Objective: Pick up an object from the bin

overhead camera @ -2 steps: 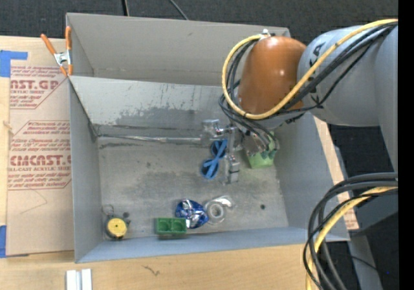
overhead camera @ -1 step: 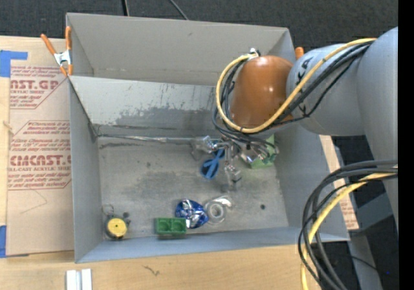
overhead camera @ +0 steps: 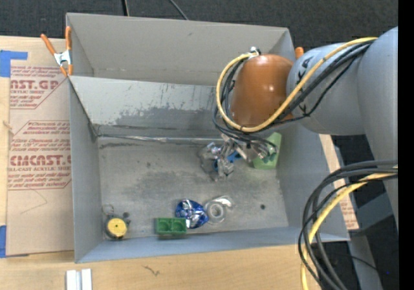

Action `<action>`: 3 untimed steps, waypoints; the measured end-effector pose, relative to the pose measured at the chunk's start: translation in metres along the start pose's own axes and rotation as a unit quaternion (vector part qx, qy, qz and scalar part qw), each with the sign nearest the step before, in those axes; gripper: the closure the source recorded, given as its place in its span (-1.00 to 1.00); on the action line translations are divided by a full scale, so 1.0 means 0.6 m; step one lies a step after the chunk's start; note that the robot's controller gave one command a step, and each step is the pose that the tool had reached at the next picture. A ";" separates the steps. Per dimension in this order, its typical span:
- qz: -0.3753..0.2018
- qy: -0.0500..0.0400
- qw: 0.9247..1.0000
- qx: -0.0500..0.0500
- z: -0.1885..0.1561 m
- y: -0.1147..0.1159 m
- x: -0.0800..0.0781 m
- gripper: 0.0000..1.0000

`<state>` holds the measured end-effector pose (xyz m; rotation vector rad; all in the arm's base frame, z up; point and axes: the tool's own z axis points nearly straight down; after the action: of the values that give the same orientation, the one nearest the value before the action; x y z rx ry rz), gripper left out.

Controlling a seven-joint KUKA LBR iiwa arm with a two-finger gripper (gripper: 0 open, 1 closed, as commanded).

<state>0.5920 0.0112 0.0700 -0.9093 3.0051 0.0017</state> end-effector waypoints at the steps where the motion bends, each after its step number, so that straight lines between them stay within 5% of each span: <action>1: 0.000 0.000 1.000 0.000 0.000 0.000 0.000 -1.00; 2: 0.083 0.001 0.997 0.000 -0.002 -0.060 0.079 -1.00; 3: 0.082 0.000 0.997 0.000 -0.003 -0.059 0.077 1.00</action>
Offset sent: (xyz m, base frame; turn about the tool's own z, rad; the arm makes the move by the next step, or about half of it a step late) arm 0.0000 0.0000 0.0000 0.0000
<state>0.5731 -0.0436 0.0714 -0.6599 3.0696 0.0010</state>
